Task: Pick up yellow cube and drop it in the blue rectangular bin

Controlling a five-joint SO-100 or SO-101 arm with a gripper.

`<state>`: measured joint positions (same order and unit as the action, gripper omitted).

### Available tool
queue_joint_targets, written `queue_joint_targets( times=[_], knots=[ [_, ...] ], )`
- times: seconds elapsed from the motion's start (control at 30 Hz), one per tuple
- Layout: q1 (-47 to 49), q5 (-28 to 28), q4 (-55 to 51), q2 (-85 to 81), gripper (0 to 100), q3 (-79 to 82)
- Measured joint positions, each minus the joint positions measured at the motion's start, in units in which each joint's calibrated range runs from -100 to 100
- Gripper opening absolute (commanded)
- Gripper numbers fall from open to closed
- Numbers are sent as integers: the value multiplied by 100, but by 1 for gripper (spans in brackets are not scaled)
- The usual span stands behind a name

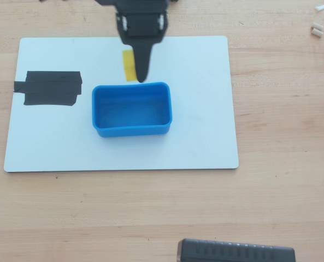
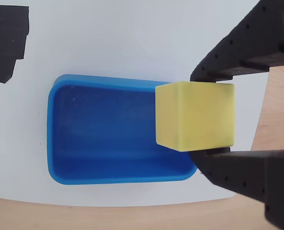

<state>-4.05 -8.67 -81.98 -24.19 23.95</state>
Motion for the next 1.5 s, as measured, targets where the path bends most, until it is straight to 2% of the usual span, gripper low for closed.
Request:
queue_joint_targets(
  times=[0.17, 0.47, 0.53, 0.7, 0.93, 1.0, 1.23, 1.5],
  knots=[
    [-48, 5, 857, -53, 15, 852],
    [-159, 0, 1820, -142, 15, 1393],
    [-159, 0, 1943, -151, 16, 1513],
    [-159, 0, 2076, -160, 25, 1553],
    [-127, 0, 2058, -249, 26, 1573],
    [-127, 0, 1952, -408, 24, 1643],
    [32, 112, 1413, -1633, 1, 2024],
    [413, 239, 716, -3356, 0, 2766]
  ],
)
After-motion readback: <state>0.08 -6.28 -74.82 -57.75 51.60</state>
